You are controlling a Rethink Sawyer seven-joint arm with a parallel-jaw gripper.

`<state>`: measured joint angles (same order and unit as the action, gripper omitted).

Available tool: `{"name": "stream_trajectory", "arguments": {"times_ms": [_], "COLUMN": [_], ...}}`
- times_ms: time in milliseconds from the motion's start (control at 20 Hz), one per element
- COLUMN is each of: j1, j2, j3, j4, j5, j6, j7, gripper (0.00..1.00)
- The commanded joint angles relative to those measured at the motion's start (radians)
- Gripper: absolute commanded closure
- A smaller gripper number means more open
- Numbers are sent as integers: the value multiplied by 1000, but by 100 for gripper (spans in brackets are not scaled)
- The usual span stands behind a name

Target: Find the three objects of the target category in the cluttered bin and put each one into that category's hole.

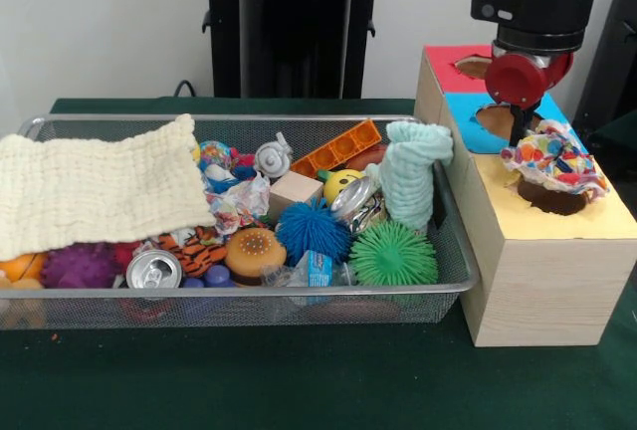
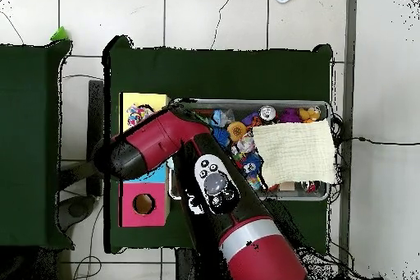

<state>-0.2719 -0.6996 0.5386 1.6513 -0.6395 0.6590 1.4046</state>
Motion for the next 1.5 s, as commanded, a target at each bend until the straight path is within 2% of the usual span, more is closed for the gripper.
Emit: {"name": "stream_trajectory", "arguments": {"times_ms": [50,350,650,850,1150,1500], "j1": [-8,5,4,-1,0,18], "j2": [62,11,-111,-164,-189,-174], "j3": [-59,-40,-5,-10,-19,-36], "j4": [-19,19,63,91,99,86], "j5": [-16,50,153,189,216,203], "j6": [-10,37,112,139,155,142], "j7": [82,90,80,54,29,28], "gripper": [100,100,100,100,100,100]}}
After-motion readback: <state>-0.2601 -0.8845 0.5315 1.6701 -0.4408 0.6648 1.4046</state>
